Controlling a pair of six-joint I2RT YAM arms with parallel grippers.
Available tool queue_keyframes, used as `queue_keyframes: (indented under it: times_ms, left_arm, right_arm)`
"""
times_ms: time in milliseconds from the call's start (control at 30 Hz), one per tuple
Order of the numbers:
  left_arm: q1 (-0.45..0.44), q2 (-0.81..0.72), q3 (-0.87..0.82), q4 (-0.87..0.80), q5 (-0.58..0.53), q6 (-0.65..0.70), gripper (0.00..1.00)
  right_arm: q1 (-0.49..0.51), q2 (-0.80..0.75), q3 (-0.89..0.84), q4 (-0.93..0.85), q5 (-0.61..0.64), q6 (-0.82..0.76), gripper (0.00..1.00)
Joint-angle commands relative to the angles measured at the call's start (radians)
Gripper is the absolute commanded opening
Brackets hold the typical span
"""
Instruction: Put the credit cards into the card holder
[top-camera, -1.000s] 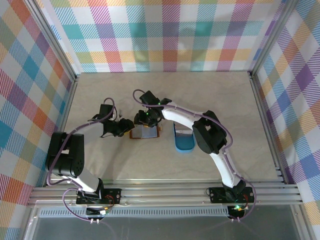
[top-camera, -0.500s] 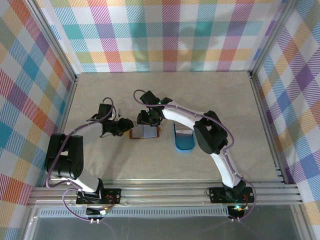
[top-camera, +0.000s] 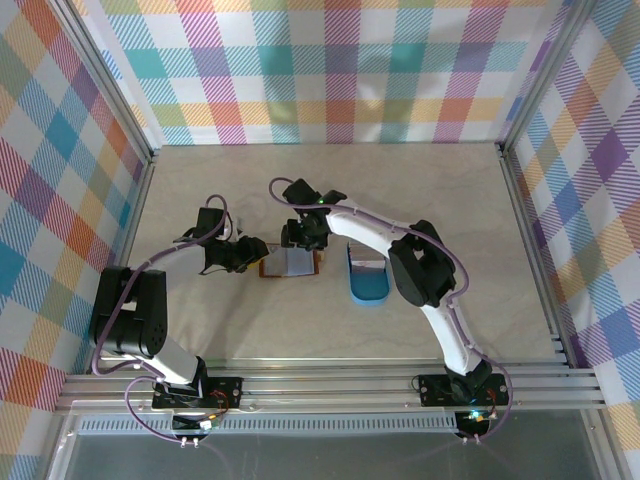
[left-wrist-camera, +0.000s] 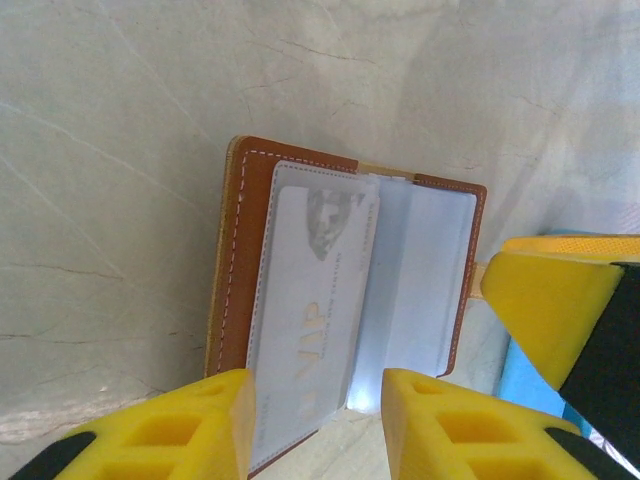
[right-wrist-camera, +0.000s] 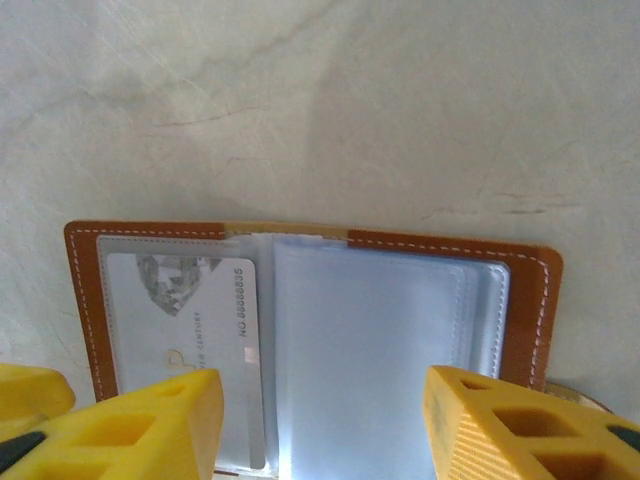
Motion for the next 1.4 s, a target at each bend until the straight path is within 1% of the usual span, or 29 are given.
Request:
queue_keyframes:
  times_ms: [0,233,867,1000,1133,1367]
  left_arm:
    - [0.011,0.015,0.009,0.019,0.021,0.017,0.38]
    - [0.010,0.023,0.009,0.027,0.024,0.017,0.38]
    - [0.009,0.035,0.002,0.030,0.020,0.019,0.38]
    - [0.008,0.038,0.003,0.030,0.020,0.019,0.38]
    - [0.009,0.043,0.003,0.031,0.021,0.017,0.38]
    - [0.009,0.035,0.007,0.022,0.011,0.017,0.38]
  right_arm:
    - [-0.002,0.036,0.041,-0.042,0.018,-0.028,0.56]
    - [-0.002,0.056,0.049,-0.050,0.034,-0.029,0.58]
    - [-0.001,0.098,0.054,-0.061,-0.005,-0.008,0.58]
    - [0.003,0.109,0.067,-0.072,-0.022,0.005,0.55]
    - [0.027,0.129,0.114,-0.101,-0.012,0.006,0.52]
    - [0.039,0.167,0.167,-0.105,-0.069,0.037,0.47]
